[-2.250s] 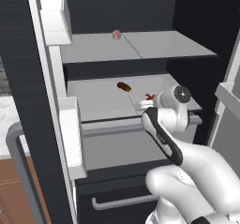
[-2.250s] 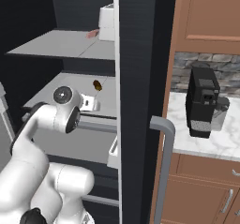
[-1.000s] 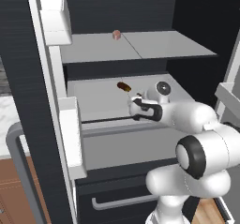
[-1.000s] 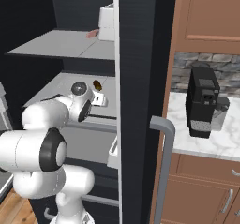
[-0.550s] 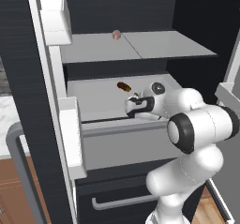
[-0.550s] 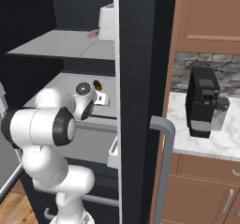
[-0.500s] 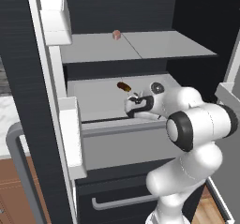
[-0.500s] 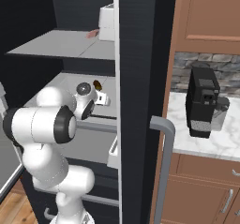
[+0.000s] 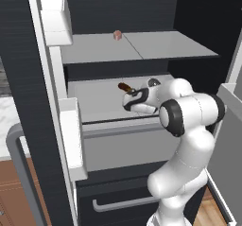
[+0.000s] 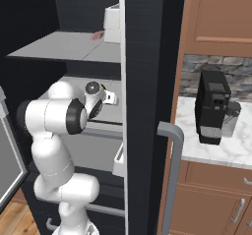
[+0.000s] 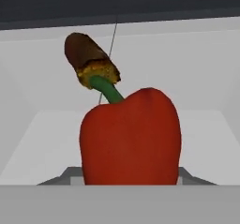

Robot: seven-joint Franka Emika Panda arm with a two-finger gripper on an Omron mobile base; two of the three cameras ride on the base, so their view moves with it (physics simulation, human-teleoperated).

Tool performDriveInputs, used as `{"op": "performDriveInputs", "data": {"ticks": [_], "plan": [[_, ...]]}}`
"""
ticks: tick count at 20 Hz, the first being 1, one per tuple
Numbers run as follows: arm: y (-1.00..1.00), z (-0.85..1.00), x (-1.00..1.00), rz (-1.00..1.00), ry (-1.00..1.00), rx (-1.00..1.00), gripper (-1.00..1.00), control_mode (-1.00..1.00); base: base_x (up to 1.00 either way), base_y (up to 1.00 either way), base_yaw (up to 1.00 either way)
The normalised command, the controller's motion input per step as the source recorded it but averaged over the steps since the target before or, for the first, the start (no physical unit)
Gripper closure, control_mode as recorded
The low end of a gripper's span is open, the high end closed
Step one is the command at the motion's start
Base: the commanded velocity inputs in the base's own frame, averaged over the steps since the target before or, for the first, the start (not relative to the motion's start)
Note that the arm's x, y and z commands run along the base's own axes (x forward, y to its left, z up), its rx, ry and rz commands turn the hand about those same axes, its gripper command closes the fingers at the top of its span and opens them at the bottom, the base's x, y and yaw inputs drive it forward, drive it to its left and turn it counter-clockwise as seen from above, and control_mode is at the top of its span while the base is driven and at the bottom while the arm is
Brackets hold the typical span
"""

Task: Transport the steak and bell pepper to the fridge. Place the steak on the rack containing meat and place the bell pepper on the rack containing the vegetable, ensuring meats and vegetables are on different racks.

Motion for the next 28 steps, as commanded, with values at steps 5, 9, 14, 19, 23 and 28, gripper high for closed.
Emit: {"op": "performDriveInputs", "data": {"ticks": [5, 9, 14, 19, 23, 28], "plan": [[0.00, -0.13, 0.26, 0.00, 0.00, 0.00, -1.00, -1.00, 0.00, 0.00, 0.00], [0.00, 0.00, 0.00, 0.00, 0.00, 0.00, -1.00, -1.00, 0.00, 0.00, 0.00], [0.03, 0.00, -0.02, 0.00, 0.00, 0.00, -1.00, -1.00, 0.00, 0.00, 0.00], [0.12, 0.03, -0.67, -0.01, -0.04, 0.00, -1.00, -1.00, 0.00, 0.00, 0.00], [0.00, 0.12, -0.97, -0.02, -0.07, 0.00, -1.00, -1.00, 0.00, 0.00, 0.00], [0.02, 0.24, -0.91, -0.03, -0.01, 0.00, -1.00, -1.00, 0.00, 0.00, 0.00]]}}
